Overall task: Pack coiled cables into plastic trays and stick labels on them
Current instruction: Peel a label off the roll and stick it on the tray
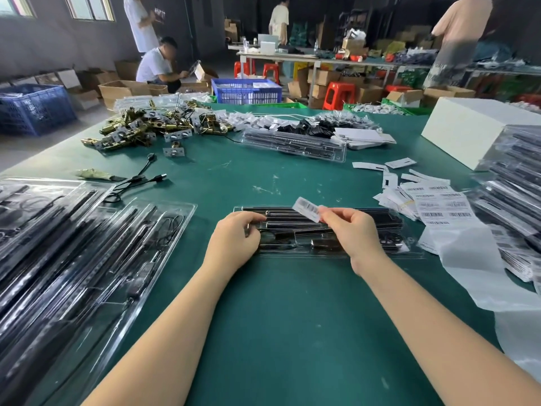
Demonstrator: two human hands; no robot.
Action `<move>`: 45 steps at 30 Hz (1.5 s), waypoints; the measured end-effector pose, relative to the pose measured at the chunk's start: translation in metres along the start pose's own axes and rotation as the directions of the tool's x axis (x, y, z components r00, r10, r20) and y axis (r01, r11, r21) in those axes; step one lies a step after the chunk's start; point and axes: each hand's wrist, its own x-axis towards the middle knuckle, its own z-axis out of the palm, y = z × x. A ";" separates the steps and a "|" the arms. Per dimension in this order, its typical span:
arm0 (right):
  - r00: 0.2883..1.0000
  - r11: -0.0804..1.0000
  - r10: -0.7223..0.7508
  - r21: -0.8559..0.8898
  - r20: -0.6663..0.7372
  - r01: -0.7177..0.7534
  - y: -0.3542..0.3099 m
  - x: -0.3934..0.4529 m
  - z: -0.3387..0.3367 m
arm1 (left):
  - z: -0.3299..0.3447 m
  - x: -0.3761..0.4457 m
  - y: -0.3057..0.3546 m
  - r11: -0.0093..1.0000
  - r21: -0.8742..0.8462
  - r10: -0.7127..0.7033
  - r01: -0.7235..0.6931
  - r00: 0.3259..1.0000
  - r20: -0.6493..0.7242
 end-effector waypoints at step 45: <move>0.903 0.587 -0.323 -0.689 0.283 0.426 -0.007 -0.012 0.051 | -0.010 0.002 -0.009 0.996 0.043 -0.084 0.080 0.992 0.094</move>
